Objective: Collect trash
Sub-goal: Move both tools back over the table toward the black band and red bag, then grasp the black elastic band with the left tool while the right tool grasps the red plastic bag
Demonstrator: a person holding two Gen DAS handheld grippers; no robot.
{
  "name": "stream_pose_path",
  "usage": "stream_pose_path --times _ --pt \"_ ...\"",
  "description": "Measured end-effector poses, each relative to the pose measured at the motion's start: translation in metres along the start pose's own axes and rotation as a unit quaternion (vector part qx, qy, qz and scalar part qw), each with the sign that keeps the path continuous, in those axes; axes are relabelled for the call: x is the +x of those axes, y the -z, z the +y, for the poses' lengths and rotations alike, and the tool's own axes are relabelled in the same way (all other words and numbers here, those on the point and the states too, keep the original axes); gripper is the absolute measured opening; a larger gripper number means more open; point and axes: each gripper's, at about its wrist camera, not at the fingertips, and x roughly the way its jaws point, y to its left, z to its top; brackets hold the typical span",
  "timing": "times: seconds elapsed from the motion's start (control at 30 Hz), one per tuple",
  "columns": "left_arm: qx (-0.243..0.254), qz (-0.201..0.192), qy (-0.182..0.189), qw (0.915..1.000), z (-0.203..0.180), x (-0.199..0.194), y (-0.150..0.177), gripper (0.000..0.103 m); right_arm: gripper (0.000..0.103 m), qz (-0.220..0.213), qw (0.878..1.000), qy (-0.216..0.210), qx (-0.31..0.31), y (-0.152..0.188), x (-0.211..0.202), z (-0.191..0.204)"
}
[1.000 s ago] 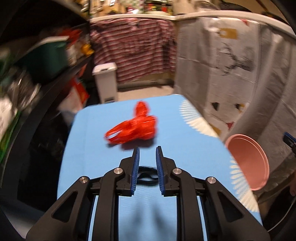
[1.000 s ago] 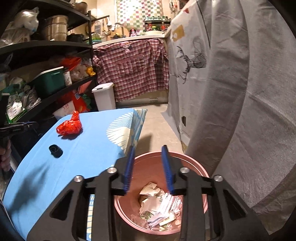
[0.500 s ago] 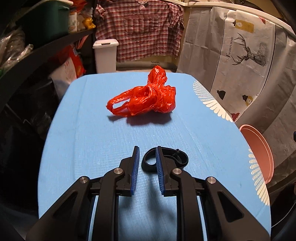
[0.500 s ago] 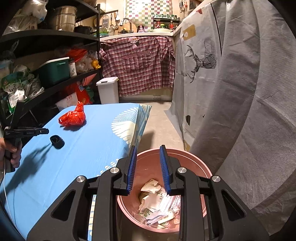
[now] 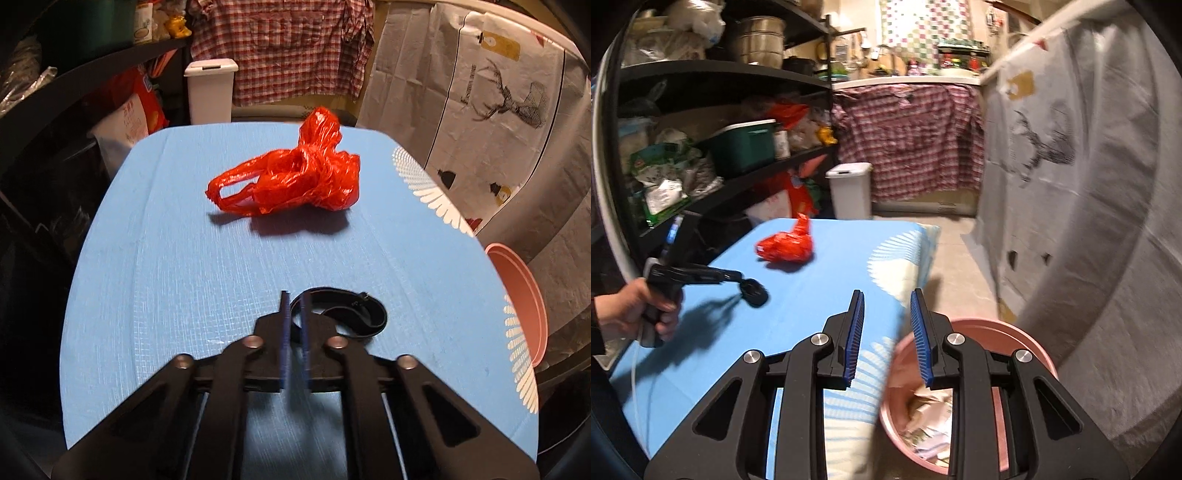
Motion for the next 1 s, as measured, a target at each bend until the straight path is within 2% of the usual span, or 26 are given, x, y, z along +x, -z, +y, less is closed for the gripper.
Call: stream_pose_path --times 0.23,0.4,0.47,0.5,0.53,0.57,0.77,0.8,0.9,1.0 --pt "-0.023 -0.019 -0.003 0.9995 0.014 -0.014 -0.003 0.0 0.027 -0.001 0.998 -0.05 -0.03 -0.033 0.03 0.051" --pt "-0.02 -0.014 0.028 0.9993 0.015 -0.016 0.001 0.001 0.027 0.015 0.996 -0.075 -0.045 -0.044 0.067 0.084" --pt "-0.022 -0.01 0.032 0.9992 0.014 -0.013 0.001 0.009 0.027 0.023 0.995 -0.081 -0.049 -0.046 0.08 0.093" --pt "-0.02 -0.01 0.028 0.9993 0.012 -0.012 0.0 0.021 0.027 0.028 0.995 -0.083 -0.051 -0.047 0.086 0.097" --pt "-0.017 -0.014 0.026 0.9994 0.01 -0.011 0.0 0.026 0.027 0.031 0.995 -0.084 -0.052 -0.046 0.091 0.098" --pt "-0.014 -0.014 0.026 0.9995 0.009 -0.01 0.0 0.026 0.027 0.035 0.994 -0.085 -0.053 -0.047 0.098 0.102" --pt "-0.011 0.008 0.016 0.9998 0.01 0.005 0.003 0.026 0.027 0.05 0.993 -0.095 -0.047 -0.05 0.125 0.106" --pt "-0.013 0.011 0.02 0.9996 0.011 0.007 0.004 0.024 0.028 0.054 0.993 -0.099 -0.045 -0.05 0.132 0.108" --pt "-0.008 0.016 0.031 0.9994 0.01 0.01 0.005 0.007 0.031 0.063 0.991 -0.106 -0.043 -0.05 0.148 0.111" --pt "-0.007 0.016 0.019 0.9997 0.012 0.007 0.003 0.003 0.033 0.072 0.99 -0.112 -0.045 -0.051 0.164 0.117"
